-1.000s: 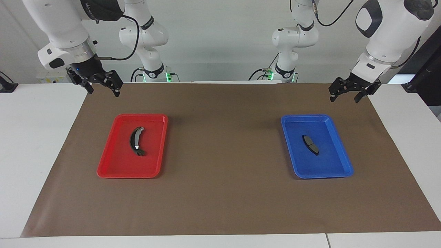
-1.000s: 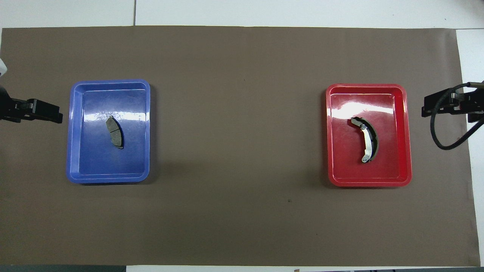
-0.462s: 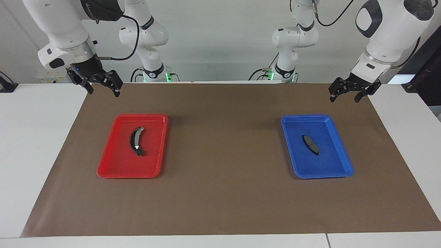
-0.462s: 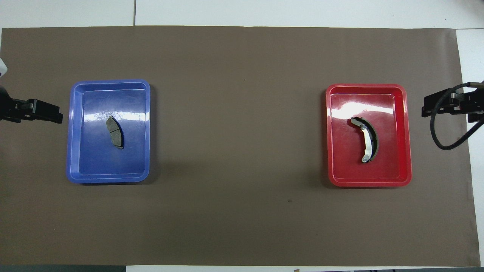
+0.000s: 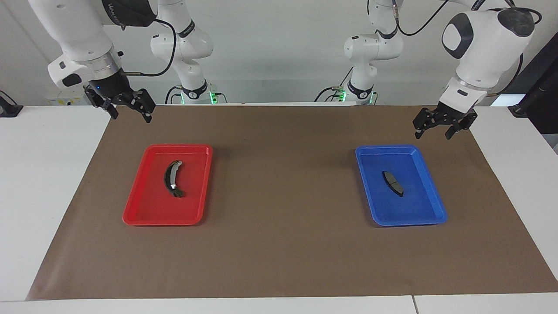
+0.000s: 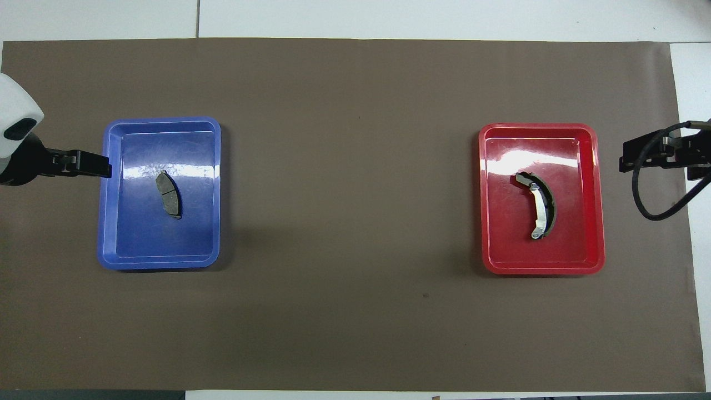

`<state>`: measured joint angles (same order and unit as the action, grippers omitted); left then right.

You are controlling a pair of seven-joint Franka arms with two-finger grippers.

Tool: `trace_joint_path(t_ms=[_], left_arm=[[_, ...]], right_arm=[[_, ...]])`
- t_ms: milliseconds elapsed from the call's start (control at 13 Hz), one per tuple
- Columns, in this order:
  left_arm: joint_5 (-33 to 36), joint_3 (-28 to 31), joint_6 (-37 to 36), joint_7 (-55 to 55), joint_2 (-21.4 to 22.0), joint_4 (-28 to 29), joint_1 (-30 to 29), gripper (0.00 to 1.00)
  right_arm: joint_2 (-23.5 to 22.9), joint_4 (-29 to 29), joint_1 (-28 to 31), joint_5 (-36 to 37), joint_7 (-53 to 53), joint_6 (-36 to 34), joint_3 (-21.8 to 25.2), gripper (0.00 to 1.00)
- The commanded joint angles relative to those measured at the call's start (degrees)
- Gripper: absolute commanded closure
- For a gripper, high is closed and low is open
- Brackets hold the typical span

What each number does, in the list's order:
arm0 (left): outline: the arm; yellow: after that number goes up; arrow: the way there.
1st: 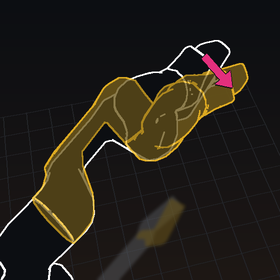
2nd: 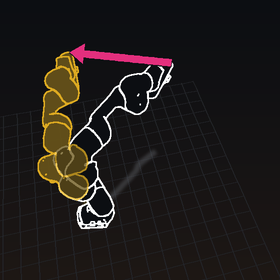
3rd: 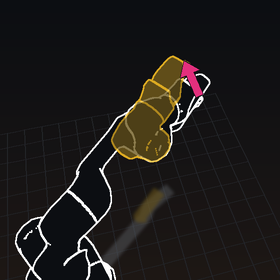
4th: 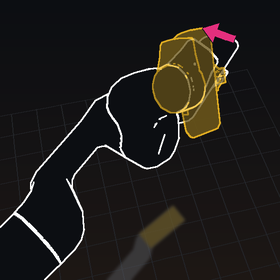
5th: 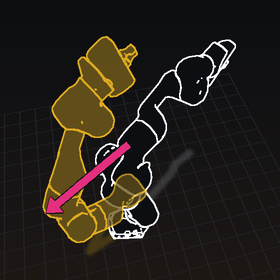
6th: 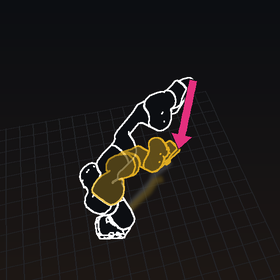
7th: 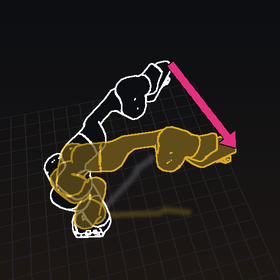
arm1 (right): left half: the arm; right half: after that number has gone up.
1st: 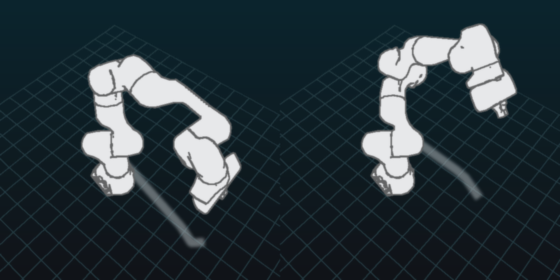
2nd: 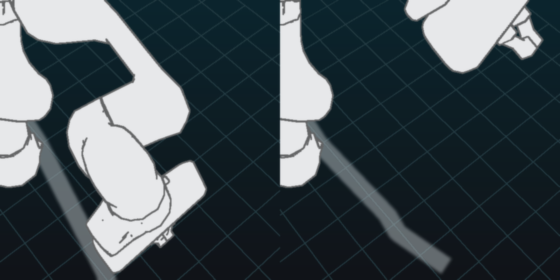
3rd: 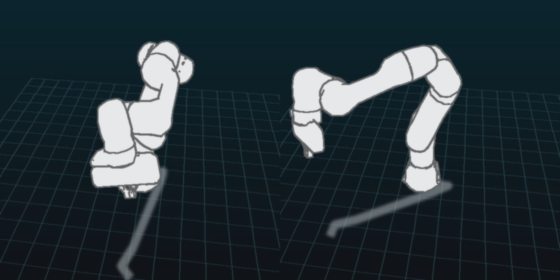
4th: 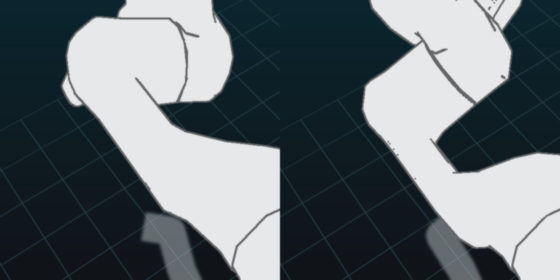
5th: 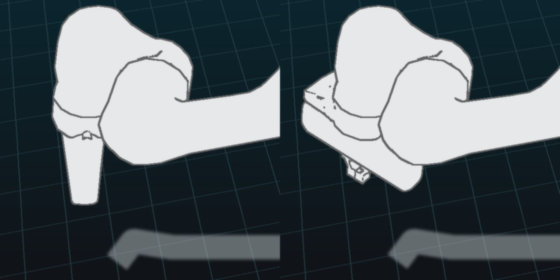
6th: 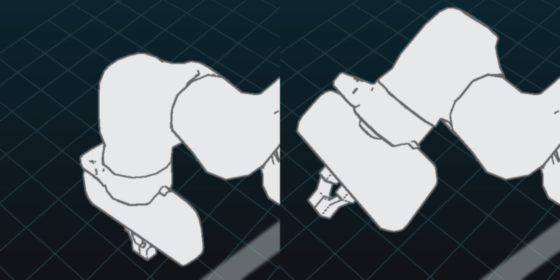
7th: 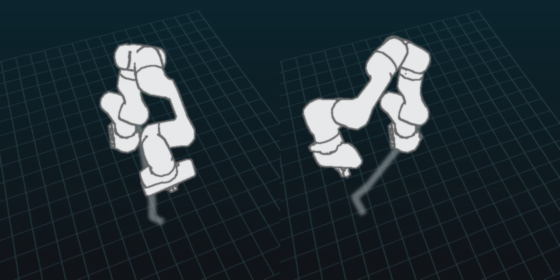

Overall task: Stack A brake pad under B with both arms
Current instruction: 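Reach the left gripper into the blue tray and grasp the grey pad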

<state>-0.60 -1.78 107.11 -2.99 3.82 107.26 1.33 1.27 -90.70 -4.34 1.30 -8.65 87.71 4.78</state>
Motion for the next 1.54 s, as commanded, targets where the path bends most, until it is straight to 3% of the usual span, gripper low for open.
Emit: trace_joint_path(t_ms=[0,385,846,1462], left_arm=[[0.1,0.3,7.6,4.3,0.6,6.5,0.9,0.02],[0.1,0.3,16.4,10.0,-10.6,6.6,1.6,0.02],[0.1,0.3,21.1,19.9,-17.1,9.7,2.3,0.02],[0.1,0.3,23.4,20.5,-18.1,13.4,1.5,0.04]], right_arm=[[0.7,-1.0,0.3,-0.1,0.8,0.8,-0.2,0.00],[0.7,-1.1,0.3,-0.1,0.8,0.8,-0.2,0.00],[0.7,-1.1,0.4,-0.1,0.8,0.8,-0.2,0.00],[0.7,-1.1,0.4,-0.1,0.8,0.8,-0.2,0.00]])
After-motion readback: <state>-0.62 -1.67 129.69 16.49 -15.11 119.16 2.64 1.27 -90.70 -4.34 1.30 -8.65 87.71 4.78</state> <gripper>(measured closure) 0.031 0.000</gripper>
